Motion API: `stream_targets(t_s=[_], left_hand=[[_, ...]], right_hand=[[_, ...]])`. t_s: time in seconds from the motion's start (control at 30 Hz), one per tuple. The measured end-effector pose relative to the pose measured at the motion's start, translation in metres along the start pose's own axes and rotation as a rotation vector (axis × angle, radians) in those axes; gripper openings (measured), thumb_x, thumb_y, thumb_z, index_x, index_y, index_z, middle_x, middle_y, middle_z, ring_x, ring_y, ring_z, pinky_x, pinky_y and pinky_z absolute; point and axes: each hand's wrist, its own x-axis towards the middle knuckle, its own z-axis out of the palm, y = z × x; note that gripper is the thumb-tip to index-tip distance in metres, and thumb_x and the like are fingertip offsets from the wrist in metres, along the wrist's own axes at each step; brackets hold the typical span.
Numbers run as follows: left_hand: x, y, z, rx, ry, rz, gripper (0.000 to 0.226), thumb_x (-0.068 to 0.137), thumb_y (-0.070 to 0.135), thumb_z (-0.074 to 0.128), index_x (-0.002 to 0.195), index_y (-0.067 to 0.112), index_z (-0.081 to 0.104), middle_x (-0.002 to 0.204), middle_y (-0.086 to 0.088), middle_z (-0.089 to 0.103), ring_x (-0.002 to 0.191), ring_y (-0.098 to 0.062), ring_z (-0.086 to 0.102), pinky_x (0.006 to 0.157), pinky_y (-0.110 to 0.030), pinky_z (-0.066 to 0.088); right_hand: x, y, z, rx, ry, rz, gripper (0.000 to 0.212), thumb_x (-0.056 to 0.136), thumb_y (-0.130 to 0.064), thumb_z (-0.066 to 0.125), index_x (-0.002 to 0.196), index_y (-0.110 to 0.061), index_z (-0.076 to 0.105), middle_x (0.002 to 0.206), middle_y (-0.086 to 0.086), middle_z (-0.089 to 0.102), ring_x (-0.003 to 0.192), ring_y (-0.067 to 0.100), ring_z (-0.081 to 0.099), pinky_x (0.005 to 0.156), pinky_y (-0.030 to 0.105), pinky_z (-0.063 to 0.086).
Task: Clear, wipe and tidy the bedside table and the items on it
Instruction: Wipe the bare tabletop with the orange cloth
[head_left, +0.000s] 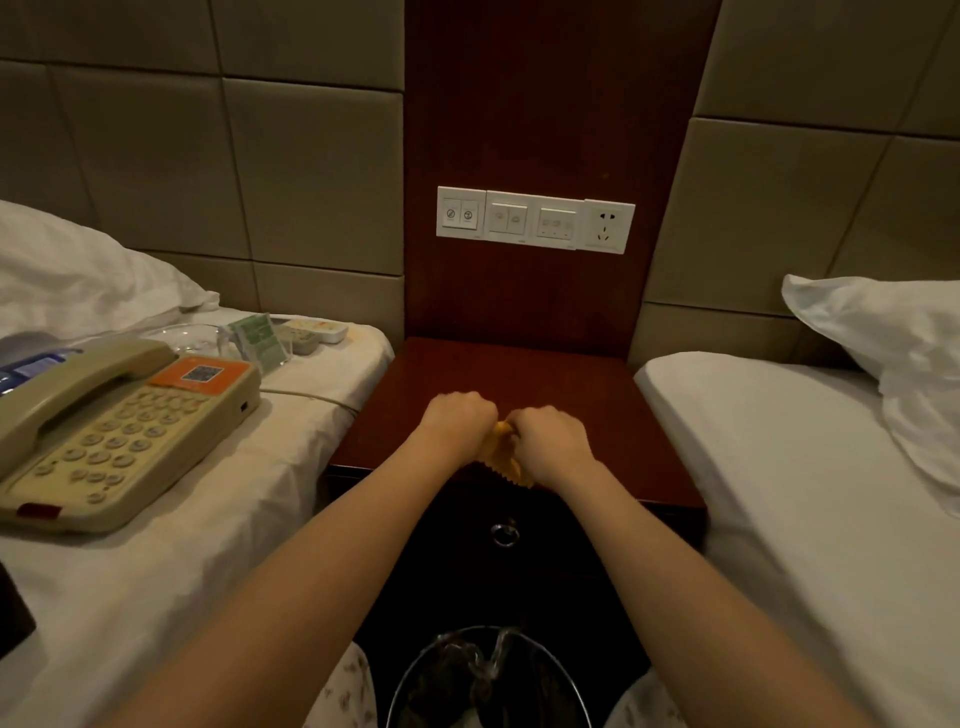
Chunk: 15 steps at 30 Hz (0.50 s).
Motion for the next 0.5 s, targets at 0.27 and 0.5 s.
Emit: stream_targets(t_s=[0.27,0.5], left_hand=[[0.048,-0.015,0.038,0.006,-0.023,-0.022,0.024,0.093,0.002,0.046,0.116,0.004,0.053,0.119,-0.013,0.057,0.109,-0.029,0.057,0.084,-0.035,0.045],[0.074,-0.062,0.051,-0.048,-0.007,-0.096,0.03,0.095,0.002,0.043,0.124,0.004,0.05,0.123,-0.014,0.054,0.113,-0.032,0.054,0.092,-0.04,0.042]], right_hand=[[0.046,0.007,0.05,0.097,0.077,0.079,0.019,0.098,-0.018,0.039,0.105,-0.014,0.057,0.097,0.007,0.066,0.086,0.025,0.062,0.061,0.03,0.04],[0.096,-0.014,0.065,0.058,0.157,0.006,0.025,0.099,-0.022,0.04,0.117,-0.016,0.055,0.112,0.005,0.061,0.101,0.025,0.059,0.068,0.029,0.037]])
